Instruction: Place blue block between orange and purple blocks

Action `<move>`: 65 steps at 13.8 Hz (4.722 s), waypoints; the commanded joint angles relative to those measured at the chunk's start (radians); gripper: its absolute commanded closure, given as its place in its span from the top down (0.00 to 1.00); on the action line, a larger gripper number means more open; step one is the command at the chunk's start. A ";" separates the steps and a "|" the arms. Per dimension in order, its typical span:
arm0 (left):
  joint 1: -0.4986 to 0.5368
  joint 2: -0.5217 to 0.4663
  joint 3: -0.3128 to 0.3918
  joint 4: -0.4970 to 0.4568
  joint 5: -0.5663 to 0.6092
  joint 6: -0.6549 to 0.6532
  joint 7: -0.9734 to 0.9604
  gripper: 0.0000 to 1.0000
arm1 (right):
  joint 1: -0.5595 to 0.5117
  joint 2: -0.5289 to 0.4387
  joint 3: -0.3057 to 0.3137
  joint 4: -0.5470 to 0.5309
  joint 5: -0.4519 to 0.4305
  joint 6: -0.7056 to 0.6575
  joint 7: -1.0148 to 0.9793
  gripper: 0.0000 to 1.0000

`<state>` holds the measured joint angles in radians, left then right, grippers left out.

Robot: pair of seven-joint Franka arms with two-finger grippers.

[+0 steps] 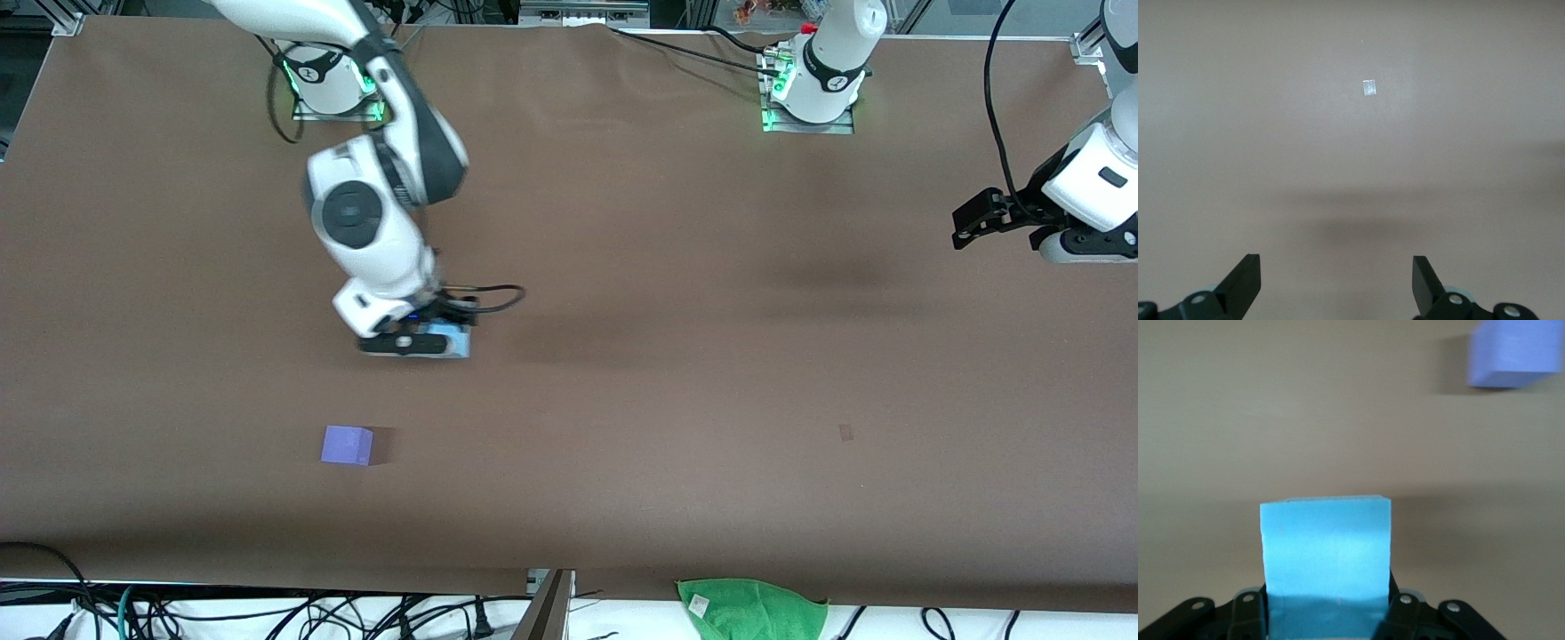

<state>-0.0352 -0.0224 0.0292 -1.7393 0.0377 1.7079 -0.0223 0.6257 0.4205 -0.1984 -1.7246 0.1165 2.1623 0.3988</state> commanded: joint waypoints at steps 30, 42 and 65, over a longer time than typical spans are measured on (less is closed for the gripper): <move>0.001 0.025 0.003 0.030 0.001 -0.014 -0.002 1.00 | 0.015 -0.128 -0.268 -0.097 0.009 -0.185 -0.395 1.00; 0.001 0.024 0.003 0.030 0.001 -0.013 -0.002 1.00 | -0.162 -0.213 -0.233 0.289 -0.043 -0.712 -0.555 1.00; 0.001 0.024 0.005 0.030 -0.001 -0.013 0.002 1.00 | -0.529 -0.379 0.168 0.241 -0.170 -0.785 -0.465 1.00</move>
<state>-0.0343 -0.0070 0.0314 -1.7331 0.0377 1.7079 -0.0251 0.1099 0.0454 -0.0215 -1.4813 -0.0860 1.3771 -0.0777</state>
